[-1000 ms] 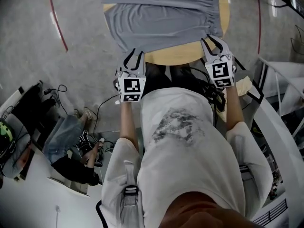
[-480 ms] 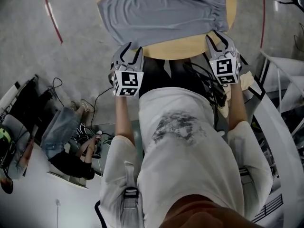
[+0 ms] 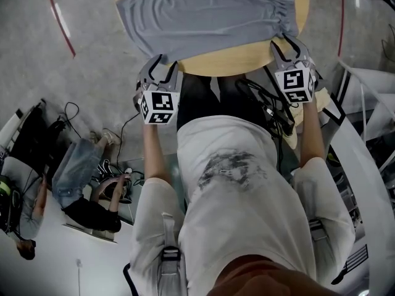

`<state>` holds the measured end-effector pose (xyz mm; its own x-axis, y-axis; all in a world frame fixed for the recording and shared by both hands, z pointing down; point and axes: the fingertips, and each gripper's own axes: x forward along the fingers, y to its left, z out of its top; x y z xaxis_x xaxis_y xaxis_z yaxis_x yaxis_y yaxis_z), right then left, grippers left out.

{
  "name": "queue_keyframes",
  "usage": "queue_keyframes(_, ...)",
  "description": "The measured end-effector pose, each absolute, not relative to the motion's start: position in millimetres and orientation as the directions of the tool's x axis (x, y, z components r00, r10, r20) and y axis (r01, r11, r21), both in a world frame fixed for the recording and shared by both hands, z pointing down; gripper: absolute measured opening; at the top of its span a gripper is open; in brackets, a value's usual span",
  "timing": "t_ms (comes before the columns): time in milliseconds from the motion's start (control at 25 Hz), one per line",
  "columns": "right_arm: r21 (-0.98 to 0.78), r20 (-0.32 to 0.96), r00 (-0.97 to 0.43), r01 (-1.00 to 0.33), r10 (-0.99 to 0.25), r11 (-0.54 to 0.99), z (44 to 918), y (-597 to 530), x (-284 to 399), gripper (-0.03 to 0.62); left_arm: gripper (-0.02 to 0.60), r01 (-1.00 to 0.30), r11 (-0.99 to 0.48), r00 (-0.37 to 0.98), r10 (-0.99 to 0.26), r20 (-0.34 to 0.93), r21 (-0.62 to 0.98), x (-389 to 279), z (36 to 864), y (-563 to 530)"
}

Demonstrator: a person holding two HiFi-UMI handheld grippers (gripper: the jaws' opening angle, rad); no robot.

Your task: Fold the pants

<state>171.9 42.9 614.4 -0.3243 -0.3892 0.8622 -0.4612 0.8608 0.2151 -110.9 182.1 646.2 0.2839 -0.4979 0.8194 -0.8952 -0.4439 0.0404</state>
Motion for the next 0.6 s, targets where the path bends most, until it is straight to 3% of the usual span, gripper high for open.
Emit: queue_keyframes(600, 0.267, 0.901, -0.197, -0.453, -0.387, 0.851, 652, 30, 203, 0.208, 0.228, -0.895, -0.446, 0.258, -0.467, 0.846, 0.027, -126, 670, 190)
